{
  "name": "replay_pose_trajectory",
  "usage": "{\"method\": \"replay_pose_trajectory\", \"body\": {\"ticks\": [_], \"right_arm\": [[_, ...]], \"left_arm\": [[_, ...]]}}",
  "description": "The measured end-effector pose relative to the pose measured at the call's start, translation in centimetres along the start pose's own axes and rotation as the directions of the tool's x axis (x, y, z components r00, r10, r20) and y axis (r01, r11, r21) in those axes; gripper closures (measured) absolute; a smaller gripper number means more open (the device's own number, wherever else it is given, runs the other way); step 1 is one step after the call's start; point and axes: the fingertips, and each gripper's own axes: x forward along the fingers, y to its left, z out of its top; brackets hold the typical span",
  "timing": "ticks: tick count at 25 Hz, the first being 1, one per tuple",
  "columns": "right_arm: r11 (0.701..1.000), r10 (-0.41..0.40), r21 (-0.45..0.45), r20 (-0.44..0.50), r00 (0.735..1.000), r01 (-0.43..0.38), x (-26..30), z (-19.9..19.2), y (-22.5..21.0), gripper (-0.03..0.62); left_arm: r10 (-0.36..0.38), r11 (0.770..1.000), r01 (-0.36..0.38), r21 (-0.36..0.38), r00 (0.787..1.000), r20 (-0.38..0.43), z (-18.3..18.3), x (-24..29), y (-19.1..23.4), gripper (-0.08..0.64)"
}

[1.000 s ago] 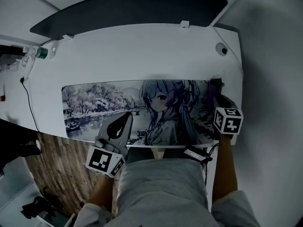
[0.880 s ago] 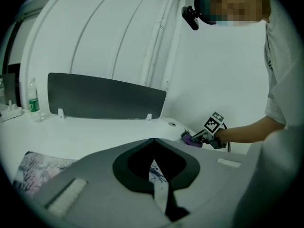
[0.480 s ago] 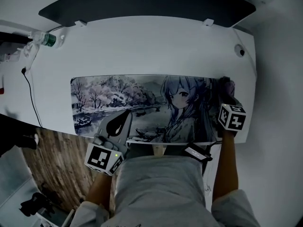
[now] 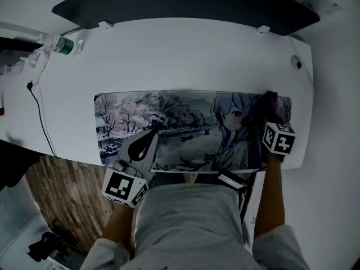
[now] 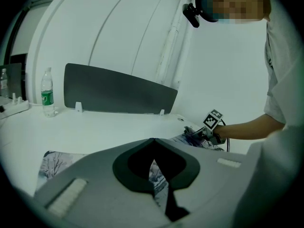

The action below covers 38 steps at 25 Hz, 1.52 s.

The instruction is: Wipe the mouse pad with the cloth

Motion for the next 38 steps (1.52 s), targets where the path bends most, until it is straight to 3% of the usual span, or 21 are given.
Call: {"method": "replay_pose_trajectory", "body": {"ticks": [16, 38], "right_arm": [[1.000, -0.002, -0.013, -0.008, 1.000, 0.002, 0.7, 0.9, 8.7, 0.543], [0.994, 0.094, -0.060, -0.016, 0.995, -0.095, 1.1, 2.1, 22.3, 0.545]], "left_arm": [[0.008, 1.000, -0.008, -0.010, 1.000, 0.002, -1.2, -5.7, 7.7, 0.541], [0.051, 0.998, -0.049, -0.051, 0.997, 0.050, -2.7, -12.7, 14.2, 0.541]]}}
